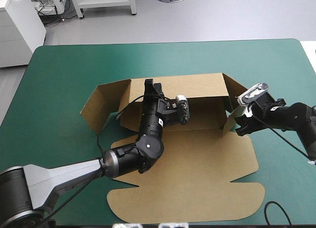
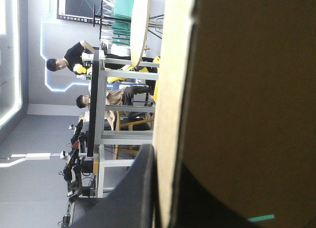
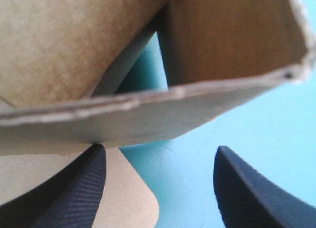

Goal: Fold the box

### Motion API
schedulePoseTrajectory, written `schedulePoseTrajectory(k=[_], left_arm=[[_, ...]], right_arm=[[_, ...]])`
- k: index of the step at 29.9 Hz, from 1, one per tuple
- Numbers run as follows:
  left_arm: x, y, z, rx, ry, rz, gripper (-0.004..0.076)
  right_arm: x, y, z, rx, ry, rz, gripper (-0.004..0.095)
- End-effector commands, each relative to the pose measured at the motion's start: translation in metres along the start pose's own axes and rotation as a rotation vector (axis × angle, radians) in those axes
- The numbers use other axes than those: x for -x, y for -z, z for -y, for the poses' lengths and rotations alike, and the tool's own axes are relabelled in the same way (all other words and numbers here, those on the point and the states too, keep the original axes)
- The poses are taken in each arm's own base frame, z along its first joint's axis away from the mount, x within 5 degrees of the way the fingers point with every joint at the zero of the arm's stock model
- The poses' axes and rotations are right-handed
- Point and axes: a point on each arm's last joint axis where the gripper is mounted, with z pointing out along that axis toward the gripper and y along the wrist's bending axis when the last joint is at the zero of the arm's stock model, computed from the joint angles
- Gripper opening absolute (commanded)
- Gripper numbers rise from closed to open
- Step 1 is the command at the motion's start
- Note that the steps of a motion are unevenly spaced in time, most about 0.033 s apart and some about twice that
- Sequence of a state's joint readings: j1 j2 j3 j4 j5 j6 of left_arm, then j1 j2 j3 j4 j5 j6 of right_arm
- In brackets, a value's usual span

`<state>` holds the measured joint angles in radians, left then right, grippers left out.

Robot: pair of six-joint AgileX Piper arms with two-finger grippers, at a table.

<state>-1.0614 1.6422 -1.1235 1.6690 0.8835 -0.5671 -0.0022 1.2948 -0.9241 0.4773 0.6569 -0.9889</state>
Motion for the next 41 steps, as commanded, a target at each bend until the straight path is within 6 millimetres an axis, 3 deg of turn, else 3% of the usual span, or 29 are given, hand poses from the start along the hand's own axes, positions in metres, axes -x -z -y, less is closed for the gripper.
schedulePoseTrajectory(k=[1,8,14,26,32,41], left_arm=[[0.001,0.01,-0.026,0.09,0.043,0.023,-0.001],[0.001,0.01,-0.026,0.09,0.043,0.023,-0.001],[0.001,0.01,-0.026,0.09,0.043,0.023,-0.001],[0.001,0.01,-0.026,0.088,0.041,0.029,-0.001],[0.001,0.01,-0.026,0.087,0.041,0.03,-0.001],[0.001,0.01,-0.026,0.087,0.041,0.03,-0.001]], right_arm=[[0.02,0.018,0.012,-0.115,0.018,0.11,0.0591],[0.041,0.012,0.021,-0.041,0.056,0.116,0.0591],[0.044,-0.002,0.01,0.145,0.046,0.149,0.059],[0.05,0.001,-0.006,0.339,-0.049,0.229,0.059],[0.034,-0.01,-0.014,0.353,-0.097,0.21,0.059],[0.01,-0.02,-0.024,0.248,-0.17,0.345,0.059]])
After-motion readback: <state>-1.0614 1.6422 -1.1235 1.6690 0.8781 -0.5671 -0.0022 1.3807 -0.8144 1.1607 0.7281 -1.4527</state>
